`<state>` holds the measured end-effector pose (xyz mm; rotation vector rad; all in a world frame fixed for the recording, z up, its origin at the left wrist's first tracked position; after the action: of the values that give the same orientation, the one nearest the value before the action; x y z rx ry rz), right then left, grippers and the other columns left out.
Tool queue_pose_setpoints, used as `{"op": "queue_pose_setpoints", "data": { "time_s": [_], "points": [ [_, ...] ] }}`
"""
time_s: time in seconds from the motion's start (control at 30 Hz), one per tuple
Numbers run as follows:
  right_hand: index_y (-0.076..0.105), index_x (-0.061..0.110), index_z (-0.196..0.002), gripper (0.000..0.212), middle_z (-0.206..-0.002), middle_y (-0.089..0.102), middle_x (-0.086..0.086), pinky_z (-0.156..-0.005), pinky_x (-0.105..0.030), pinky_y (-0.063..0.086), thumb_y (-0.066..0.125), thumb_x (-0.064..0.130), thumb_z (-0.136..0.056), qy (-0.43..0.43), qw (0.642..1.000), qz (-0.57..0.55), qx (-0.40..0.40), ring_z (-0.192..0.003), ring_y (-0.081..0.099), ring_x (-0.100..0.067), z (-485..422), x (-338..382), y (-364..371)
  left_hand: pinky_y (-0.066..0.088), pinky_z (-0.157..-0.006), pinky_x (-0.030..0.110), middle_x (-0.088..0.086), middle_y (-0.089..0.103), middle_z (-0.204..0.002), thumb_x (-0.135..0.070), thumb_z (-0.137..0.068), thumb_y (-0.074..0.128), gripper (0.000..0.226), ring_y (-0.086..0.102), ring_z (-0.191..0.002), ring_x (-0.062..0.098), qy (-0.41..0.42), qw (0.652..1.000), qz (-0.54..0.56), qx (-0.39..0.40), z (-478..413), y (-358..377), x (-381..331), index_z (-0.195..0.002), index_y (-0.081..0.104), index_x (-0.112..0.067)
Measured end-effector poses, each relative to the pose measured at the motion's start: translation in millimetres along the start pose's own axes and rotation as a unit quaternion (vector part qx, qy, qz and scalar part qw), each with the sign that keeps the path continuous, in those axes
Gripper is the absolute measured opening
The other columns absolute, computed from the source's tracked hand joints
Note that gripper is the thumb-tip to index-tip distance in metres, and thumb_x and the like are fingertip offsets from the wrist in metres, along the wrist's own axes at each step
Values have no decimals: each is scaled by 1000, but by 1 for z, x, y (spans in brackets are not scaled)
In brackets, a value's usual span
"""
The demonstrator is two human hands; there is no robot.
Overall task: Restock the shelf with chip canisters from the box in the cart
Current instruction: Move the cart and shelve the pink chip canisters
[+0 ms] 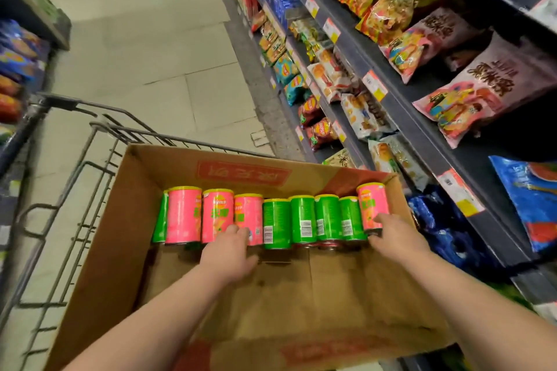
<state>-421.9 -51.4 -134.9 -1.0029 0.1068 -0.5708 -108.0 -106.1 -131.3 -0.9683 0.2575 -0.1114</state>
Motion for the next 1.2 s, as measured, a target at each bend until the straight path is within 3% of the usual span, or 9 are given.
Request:
{"op": "queue_pose_setpoints", "data": {
  "time_s": [0.2, 0.3, 0.4, 0.53, 0.63, 0.83, 0.97, 1.2],
  "points": [
    [42, 10, -131, 50, -129, 47, -15, -90, -39, 44, 56, 32, -88, 49, 998, -39, -15, -117, 51, -36, -48, -16, 2, 44, -96, 38, 10, 45, -134, -41, -87, 57, 59, 49, -120, 27, -50, 997, 54, -31, -28, -2, -6, -136, 39, -12],
    [38, 7, -133, 61, -129, 47, -18, -96, -42, 43, 62, 32, -82, 80, 993, -90, -10, -119, 48, -37, -68, -27, 11, 44, -95, 39, 13, 44, -134, -38, -84, 60, 59, 51, -117, 31, -81, 994, 65, -40, -37, 1, -5, -132, 40, -11],
    [32, 8, -139, 76, -133, 47, -20, -98, -43, 43, 71, 32, -78, 106, 985, -139, -7, -121, 48, -38, -82, -36, 22, 38, -101, 40, 18, 34, -146, -38, -84, 60, 69, 45, -125, 36, -114, 991, 61, -36, -42, 7, -5, -140, 32, -9],
    [26, 7, -141, 90, -132, 42, -20, -94, -44, 43, 75, 43, -75, 126, 986, -107, -28, -118, 47, -40, -91, -39, 26, 38, -101, 44, 14, 30, -149, -44, -84, 59, 79, 38, -129, 37, -156, 984, 71, -55, -44, 10, -6, -146, 23, -11],
    [32, 5, -136, 89, -128, 40, -19, -91, -44, 44, 78, 45, -72, 142, 984, -98, -38, -115, 47, -40, -94, -38, 27, 36, -104, 45, 17, 31, -147, -43, -83, 61, 86, 34, -132, 36, -191, 972, 109, -79, -45, 9, 0, -148, 18, -8],
    [32, 7, -131, 74, -128, 48, -20, -92, -44, 42, 76, 28, -75, 132, 980, -142, -42, -118, 45, -42, -92, -36, 29, 30, -108, 45, 21, 32, -144, -36, -81, 64, 92, 32, -132, 38, -270, 944, 168, -91, -54, 5, 5, -149, 13, -2],
    [32, 12, -132, 80, -127, 49, -17, -94, -42, 42, 79, 31, -70, 122, 974, -185, -38, -117, 48, -40, -87, -39, 33, 33, -105, 47, 19, 32, -142, -36, -80, 64, 84, 31, -130, 38, -317, 927, 183, -76, -57, 8, 5, -146, 23, -4],
    [27, 17, -139, 88, -130, 45, -13, -94, -43, 45, 80, 30, -70, 94, 972, -216, -9, -117, 49, -34, -76, -30, 45, 35, -104, 50, 19, 35, -140, -24, -80, 69, 85, 36, -128, 39, -326, 897, 275, -116, -58, 18, 3, -145, 19, -5]
  ]
}}
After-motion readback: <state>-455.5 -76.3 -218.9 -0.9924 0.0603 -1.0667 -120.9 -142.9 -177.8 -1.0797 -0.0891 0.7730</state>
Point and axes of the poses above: each hand's wrist, its own z-axis away from the middle knuckle, its own y-axis out of the palm, x = y × z, the point moved 9 cm from there along -z, towards the middle knuckle
